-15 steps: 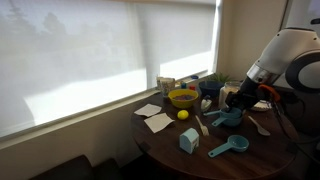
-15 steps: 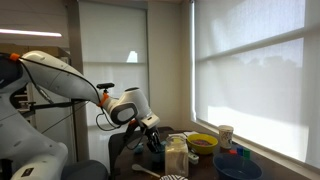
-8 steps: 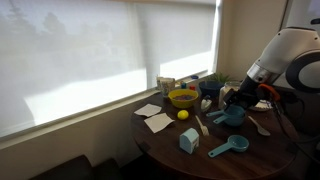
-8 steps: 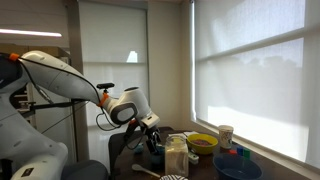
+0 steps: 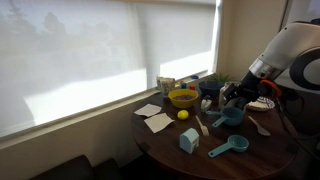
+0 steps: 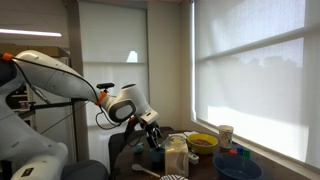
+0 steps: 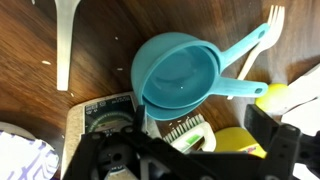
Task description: Put the middle blue ladle in the blue ladle on the right and then pick up the smaller ladle on the left and put it in the blue ladle on the right
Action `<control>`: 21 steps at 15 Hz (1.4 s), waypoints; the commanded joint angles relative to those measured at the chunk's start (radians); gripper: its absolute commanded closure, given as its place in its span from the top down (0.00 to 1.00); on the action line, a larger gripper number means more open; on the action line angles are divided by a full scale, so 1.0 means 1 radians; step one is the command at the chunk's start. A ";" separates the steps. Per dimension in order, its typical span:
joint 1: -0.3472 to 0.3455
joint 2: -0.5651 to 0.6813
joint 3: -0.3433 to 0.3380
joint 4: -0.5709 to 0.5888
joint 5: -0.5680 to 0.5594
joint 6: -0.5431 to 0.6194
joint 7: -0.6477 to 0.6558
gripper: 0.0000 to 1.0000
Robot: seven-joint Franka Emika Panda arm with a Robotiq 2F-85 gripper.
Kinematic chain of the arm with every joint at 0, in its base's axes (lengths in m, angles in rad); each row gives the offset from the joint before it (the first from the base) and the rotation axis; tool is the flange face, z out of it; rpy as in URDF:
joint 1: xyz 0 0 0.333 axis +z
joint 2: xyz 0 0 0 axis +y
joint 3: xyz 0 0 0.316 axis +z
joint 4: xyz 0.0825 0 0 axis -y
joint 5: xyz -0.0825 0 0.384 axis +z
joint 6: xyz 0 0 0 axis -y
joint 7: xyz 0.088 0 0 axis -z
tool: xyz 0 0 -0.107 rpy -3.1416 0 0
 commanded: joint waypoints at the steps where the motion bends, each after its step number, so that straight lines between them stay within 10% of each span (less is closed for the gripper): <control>1: 0.002 -0.056 0.003 -0.014 0.015 0.009 -0.017 1.00; 11: 0.255 -0.002 -0.060 0.069 0.241 -0.156 -0.246 1.00; 21: 0.188 0.100 0.036 0.128 0.090 -0.388 -0.240 1.00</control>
